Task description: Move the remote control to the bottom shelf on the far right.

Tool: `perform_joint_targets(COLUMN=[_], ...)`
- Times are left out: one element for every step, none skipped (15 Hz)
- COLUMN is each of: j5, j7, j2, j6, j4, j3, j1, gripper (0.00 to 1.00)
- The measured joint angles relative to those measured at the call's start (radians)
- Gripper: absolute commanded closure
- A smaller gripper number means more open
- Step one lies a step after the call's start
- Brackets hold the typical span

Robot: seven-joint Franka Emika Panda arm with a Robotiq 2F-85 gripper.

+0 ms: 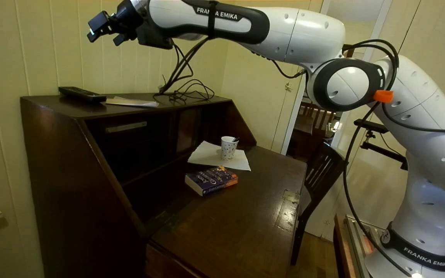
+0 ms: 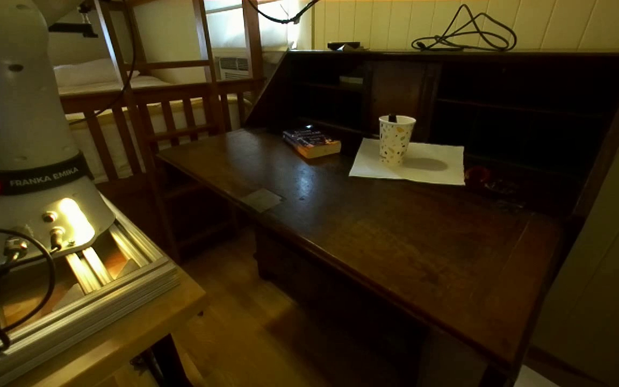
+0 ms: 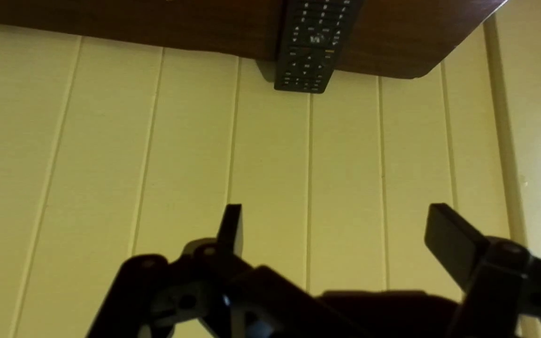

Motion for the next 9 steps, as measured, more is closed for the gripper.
perform_joint_targets(j5=[0.0,0.0,-0.001,-0.001,-0.001,-0.001,-0.001,-0.001,-0.001], j7=[0.001,0.003,0.005,0.006,0.007,0.008,0.01,0.014,0.017], j2=[0.009,0.02,0.033,0.046,0.059,0.071,0.081,0.091,0.099], j6=[0.033,0.062,0.082,0.095,0.101,0.101,0.098,0.094,0.088], j4=[0.0,0.0,0.0,0.0,0.0,-0.001,-0.001,-0.001,-0.001], j3=[-0.004,-0.008,-0.012,-0.015,-0.019,-0.023,-0.029,-0.036,-0.043], j1=[-0.001,-0.001,-0.001,-0.001,-0.001,-0.001,-0.001,-0.002,-0.002], gripper=[0.0,0.0,0.0,0.0,0.0,0.0,0.0,0.0,0.0])
